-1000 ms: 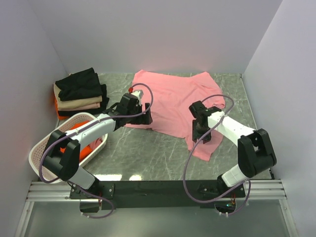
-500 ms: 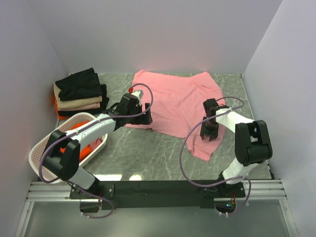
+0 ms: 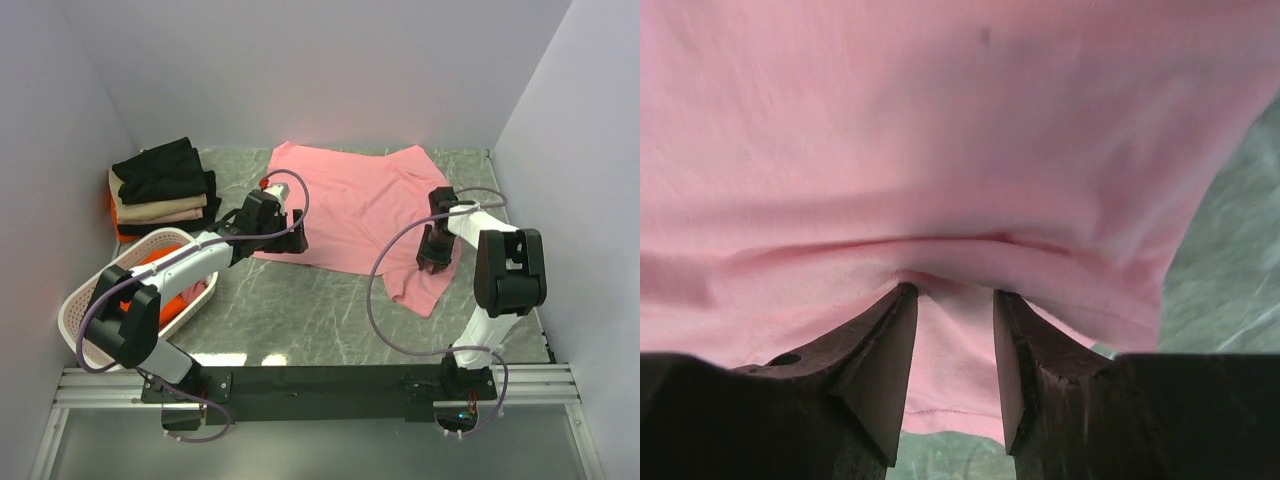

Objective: Fold and stack the t-shirts
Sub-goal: Flatten the tshirt out

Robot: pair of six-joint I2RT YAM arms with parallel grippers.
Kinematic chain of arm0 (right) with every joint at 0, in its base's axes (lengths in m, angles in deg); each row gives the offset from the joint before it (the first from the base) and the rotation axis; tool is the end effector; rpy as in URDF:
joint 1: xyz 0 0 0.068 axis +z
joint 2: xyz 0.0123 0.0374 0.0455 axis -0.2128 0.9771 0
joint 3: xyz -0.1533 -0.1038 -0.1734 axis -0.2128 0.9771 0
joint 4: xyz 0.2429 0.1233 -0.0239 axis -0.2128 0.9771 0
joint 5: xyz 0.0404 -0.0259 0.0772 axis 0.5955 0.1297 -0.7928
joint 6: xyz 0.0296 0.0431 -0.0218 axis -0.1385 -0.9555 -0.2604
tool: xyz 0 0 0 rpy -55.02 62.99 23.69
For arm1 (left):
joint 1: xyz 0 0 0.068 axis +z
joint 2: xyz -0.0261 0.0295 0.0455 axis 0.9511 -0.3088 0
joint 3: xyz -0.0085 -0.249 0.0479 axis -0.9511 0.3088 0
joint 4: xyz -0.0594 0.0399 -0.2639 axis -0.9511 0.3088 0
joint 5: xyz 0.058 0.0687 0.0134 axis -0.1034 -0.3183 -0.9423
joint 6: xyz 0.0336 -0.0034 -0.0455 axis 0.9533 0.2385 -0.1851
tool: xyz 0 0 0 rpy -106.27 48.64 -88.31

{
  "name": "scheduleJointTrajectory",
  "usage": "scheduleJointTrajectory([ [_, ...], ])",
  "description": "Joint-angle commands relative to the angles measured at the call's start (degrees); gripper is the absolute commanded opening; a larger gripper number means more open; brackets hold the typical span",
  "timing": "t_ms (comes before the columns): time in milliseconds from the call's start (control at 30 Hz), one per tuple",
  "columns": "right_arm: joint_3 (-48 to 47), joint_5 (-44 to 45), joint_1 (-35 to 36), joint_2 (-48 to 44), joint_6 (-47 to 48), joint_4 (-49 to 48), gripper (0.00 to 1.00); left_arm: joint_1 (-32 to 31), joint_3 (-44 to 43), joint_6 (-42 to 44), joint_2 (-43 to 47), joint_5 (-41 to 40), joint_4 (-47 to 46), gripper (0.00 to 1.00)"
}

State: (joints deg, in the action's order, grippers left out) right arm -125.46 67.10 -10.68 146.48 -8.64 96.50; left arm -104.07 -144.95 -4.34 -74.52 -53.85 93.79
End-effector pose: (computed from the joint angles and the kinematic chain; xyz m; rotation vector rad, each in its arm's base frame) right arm 0.3247 0.0075 0.1243 0.4984 2.9195 -0.0101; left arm 0.2878 -0.1823 0.2098 0.1068 2.3886 -0.5682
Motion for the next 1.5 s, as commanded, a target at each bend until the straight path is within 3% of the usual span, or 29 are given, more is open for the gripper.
scheduleJointTrajectory([
  [0, -2.92, 4.54, -1.34, 3.80, 1.96, -1.82, 0.43, 0.15, 0.21, 1.42, 1.65, -0.98, -0.79, 0.91],
  [167, -7.33, 4.03, -2.75, 4.42, 3.37, 0.91, 0.42, 0.15, -0.14, 1.60, 0.42, -1.43, -1.40, 0.91],
  [600, 5.67, 8.33, 4.19, -4.89, -0.84, 2.14, 0.45, 0.67, 0.91, 1.95, -9.33, -1.95, -6.59, 0.91],
  [833, 7.36, 8.59, 5.60, -10.78, -0.76, 4.77, 0.47, 1.12, 2.76, 1.42, -12.33, -2.39, -8.00, 0.91],
  [1100, -8.52, 4.64, 5.86, -12.38, 0.82, 7.23, 0.48, 1.12, 11.19, -2.96, -9.17, -2.39, -7.65, 0.91],
  [1300, -19.69, -0.02, 6.65, -2.37, 1.44, 4.08, 0.48, 0.94, 17.79, -7.18, -3.90, -1.43, -7.47, 0.91],
  [1467, -24.63, -0.90, 9.72, 7.21, 1.44, 2.32, 0.47, 0.06, 16.31, -8.07, 2.60, -2.21, -3.70, 0.91],
])
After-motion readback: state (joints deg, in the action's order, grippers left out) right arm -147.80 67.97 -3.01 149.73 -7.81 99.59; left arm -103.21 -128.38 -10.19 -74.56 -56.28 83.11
